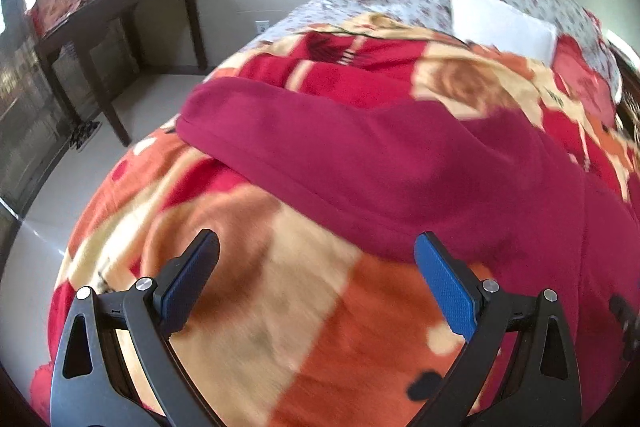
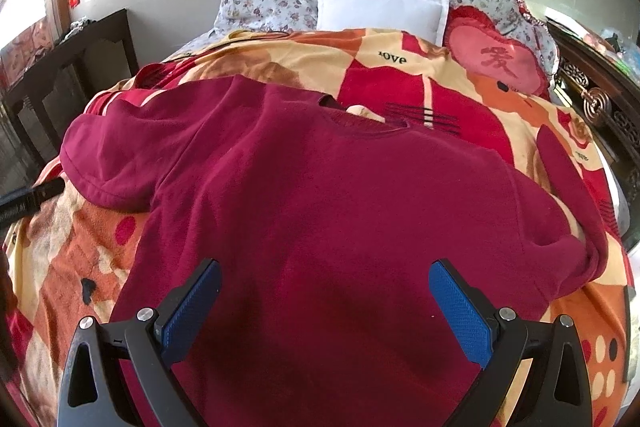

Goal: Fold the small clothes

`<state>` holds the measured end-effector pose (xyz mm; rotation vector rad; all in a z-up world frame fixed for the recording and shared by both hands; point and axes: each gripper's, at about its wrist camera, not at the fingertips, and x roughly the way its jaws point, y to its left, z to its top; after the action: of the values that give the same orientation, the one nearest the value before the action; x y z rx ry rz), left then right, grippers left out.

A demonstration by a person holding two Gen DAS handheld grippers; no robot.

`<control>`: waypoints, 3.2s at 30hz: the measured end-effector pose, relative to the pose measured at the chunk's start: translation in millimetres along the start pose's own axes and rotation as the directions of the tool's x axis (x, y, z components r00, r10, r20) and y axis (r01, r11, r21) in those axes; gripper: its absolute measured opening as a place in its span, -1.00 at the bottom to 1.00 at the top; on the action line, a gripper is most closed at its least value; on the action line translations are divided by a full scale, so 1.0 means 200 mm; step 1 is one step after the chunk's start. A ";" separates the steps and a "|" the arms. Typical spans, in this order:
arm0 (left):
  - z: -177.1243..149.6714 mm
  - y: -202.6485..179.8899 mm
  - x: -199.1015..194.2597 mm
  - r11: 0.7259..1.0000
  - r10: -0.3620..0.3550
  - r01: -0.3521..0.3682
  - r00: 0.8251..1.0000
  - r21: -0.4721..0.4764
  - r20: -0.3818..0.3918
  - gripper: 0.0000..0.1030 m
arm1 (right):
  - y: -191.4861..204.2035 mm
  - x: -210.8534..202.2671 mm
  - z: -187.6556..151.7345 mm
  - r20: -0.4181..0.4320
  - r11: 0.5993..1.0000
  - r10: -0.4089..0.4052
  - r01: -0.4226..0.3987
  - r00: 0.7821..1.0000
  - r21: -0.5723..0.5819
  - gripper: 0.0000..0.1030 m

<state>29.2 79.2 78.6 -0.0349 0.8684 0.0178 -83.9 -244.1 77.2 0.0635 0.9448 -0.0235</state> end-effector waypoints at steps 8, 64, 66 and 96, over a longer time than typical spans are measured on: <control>0.20 0.35 0.24 0.945 -0.100 0.080 0.994 -0.316 -0.050 0.90 | 0.01 0.04 -0.01 -0.032 1.000 0.021 -0.021 0.999 0.001 0.99; -0.22 -0.91 -0.29 0.825 -0.435 0.422 0.899 0.377 -0.055 0.15 | -0.74 -0.14 0.11 0.098 0.933 0.060 -0.091 0.993 0.350 0.99; -0.20 -0.85 -0.22 0.859 -0.380 0.371 0.924 0.352 -0.047 0.15 | -0.75 -0.12 0.11 0.102 0.919 0.090 -0.122 0.991 0.376 0.99; -0.09 -0.76 -0.10 0.916 -0.354 0.355 0.934 0.187 -0.036 0.15 | -1.02 -0.02 0.23 0.077 0.948 0.070 -0.090 0.995 0.307 -0.91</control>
<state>7.7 -73.2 85.5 -0.0125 0.8520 -0.4069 -59.1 -450.1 99.3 0.3902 0.8663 -0.0982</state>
